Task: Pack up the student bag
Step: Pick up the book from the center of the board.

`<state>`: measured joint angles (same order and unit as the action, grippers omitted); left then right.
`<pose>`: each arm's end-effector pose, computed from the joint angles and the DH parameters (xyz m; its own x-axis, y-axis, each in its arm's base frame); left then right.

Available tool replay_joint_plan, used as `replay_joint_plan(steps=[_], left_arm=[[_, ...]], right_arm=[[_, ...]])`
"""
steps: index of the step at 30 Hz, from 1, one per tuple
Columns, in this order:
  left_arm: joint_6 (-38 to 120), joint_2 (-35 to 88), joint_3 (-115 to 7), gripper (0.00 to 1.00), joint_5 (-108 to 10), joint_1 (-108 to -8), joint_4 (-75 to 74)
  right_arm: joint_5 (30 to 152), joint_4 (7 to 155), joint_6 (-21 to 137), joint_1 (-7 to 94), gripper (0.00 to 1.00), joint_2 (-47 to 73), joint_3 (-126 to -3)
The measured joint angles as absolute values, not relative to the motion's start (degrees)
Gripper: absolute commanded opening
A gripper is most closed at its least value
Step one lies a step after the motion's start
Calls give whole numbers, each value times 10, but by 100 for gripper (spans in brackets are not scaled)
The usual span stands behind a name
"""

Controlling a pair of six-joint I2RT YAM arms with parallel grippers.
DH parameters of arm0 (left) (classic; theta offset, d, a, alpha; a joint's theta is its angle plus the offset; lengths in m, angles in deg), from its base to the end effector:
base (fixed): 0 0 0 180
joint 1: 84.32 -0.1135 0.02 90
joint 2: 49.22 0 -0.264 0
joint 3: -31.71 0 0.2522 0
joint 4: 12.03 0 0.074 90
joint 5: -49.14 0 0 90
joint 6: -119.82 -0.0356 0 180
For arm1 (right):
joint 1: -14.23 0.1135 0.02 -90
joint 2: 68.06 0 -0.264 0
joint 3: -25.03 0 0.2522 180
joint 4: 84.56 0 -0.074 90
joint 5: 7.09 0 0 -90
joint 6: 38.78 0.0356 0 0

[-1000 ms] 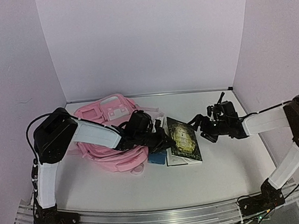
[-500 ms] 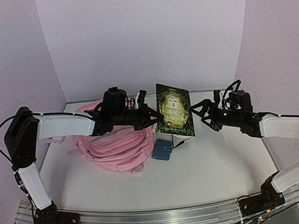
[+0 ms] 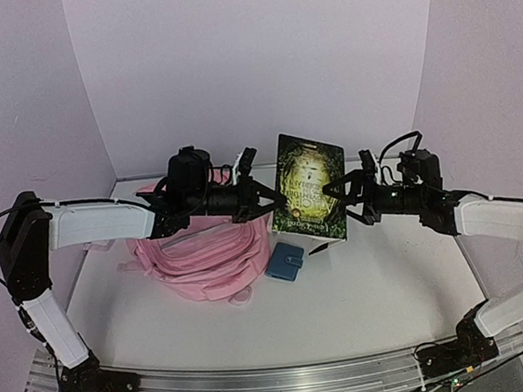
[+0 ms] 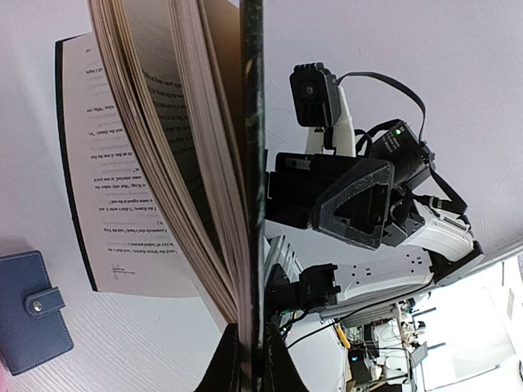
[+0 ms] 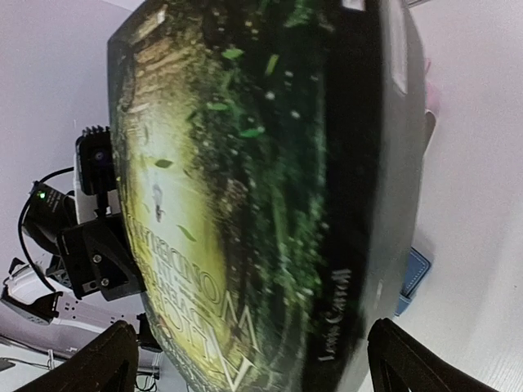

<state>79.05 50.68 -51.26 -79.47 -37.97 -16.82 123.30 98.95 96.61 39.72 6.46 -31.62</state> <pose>0.2643 -0.3092 0.2787 -0.8419 0.0252 -0.5390 0.5343 0.1792 -0.8261 0.2496 0.1446 0.2655 -0.7940 0.2222 -0.5659 -0.4688 0.3691 0.8025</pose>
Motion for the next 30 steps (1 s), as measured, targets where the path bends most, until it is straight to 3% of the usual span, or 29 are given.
replay_joint_plan(steps=[3, 7, 10, 13, 17, 22, 26, 30], left_arm=[[796, 507, -508, 0, -807, -380, -185], [807, 507, -504, 0, -818, -380, -215], [810, 507, -503, 0, -824, -381, -236], [812, 507, -503, 1, -829, -381, -243], [806, 507, -503, 19, -830, -383, -237], [771, 504, -503, 45, -812, -396, -169], [720, 478, -503, 61, -784, -397, -94], [644, 426, -503, 70, -732, -398, 11]], right_arm=[[1246, 1007, 976, 400, 78, 67, -316], [1259, 1054, 1000, 402, 71, 68, -315], [1262, 1089, 1019, 404, 58, 70, -313], [1261, 1108, 1028, 405, 37, 72, -310], [1259, 1113, 1035, 405, 13, 72, -306], [1236, 1121, 1042, 407, 1, 58, -303], [1218, 1114, 1041, 410, 0, 57, -298], [1191, 1093, 1031, 411, 0, 57, -298]])
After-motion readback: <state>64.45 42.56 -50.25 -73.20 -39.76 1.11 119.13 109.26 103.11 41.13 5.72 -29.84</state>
